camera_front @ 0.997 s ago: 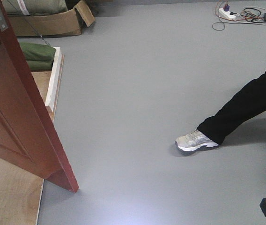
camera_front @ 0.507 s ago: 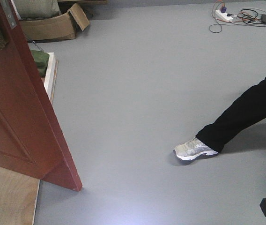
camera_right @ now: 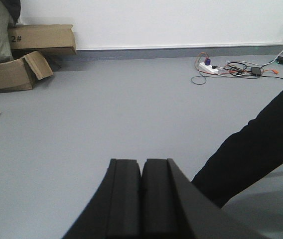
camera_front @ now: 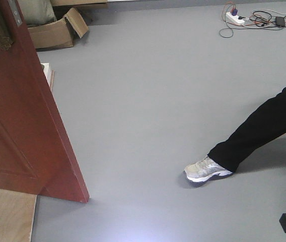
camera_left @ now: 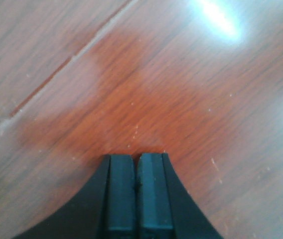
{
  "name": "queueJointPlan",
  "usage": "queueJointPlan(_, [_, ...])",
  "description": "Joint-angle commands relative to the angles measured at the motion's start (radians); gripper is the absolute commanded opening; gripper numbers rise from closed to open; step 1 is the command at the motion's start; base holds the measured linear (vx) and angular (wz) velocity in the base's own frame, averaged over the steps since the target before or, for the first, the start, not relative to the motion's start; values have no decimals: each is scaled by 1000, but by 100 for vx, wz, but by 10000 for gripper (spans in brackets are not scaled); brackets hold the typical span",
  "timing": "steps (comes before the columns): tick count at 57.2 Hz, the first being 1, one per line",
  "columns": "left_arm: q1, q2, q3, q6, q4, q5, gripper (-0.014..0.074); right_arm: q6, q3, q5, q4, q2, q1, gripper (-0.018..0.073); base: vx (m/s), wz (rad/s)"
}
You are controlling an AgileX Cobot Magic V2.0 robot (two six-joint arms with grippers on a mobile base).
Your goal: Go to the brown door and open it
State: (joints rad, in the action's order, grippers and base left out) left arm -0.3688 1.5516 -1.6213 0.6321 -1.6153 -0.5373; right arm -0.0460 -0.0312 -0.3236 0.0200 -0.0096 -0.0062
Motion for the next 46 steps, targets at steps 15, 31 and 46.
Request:
queueJointPlan(15, [9,-40,-33,1,-44,-2,-3,-6,-4,78,-7,-14,-1,0,11,-4])
queueJointPlan(31, [9,-40,-33,1,-44,-2,-3,-6,-4,78,-7,-14,-1,0,9,1])
queueJointPlan(46, [9,-40,-33,1,-44,-2,-3,-6,-4,78,-7,-14,-1,0,10,2])
